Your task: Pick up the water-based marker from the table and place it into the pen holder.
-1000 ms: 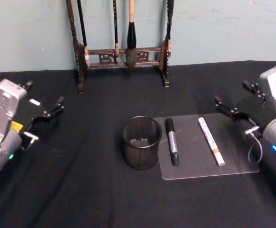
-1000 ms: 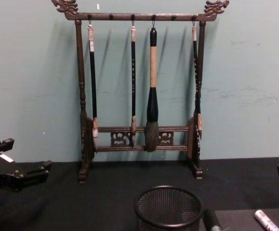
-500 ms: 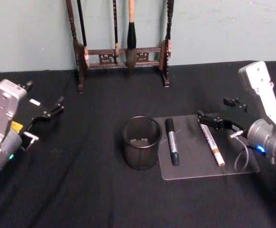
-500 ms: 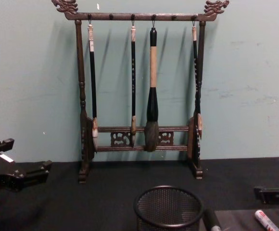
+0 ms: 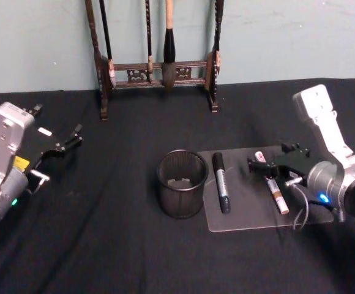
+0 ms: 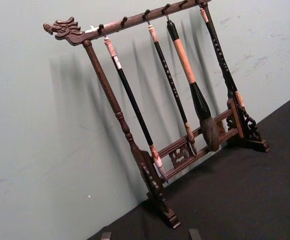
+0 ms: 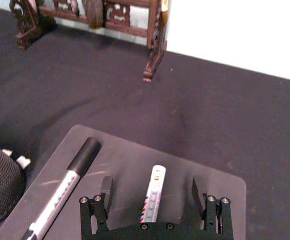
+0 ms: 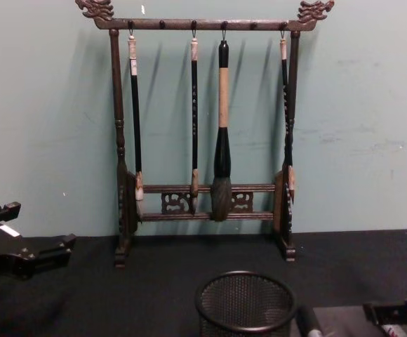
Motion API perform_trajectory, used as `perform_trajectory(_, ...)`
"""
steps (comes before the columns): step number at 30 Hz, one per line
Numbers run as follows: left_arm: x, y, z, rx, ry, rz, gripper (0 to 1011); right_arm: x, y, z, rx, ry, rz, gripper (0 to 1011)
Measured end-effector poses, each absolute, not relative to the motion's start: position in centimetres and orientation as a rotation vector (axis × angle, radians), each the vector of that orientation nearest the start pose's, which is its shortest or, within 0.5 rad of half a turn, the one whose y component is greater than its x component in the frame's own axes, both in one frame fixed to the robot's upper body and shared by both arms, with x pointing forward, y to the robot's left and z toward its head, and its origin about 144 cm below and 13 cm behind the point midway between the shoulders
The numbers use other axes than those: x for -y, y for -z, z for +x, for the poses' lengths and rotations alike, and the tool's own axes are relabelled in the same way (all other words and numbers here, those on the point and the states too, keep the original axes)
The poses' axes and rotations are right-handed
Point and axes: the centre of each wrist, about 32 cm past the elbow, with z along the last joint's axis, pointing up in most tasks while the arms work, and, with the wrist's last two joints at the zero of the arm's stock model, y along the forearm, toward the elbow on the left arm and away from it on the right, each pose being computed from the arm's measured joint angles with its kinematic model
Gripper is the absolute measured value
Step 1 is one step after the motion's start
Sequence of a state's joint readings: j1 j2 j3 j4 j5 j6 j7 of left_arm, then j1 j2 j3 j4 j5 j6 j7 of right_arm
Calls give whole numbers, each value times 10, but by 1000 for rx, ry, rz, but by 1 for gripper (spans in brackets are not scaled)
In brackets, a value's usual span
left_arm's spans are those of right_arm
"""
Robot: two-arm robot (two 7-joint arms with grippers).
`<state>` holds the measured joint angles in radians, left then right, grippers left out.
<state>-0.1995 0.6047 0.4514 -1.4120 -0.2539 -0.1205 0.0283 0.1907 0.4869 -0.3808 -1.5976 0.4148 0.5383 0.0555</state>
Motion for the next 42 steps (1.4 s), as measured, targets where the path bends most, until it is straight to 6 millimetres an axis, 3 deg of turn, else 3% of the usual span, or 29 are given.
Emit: perform_trajectory(42,-310,-1140,489,285,-1248,304,1001,257,-1167,489,-295,1152,-560,1002)
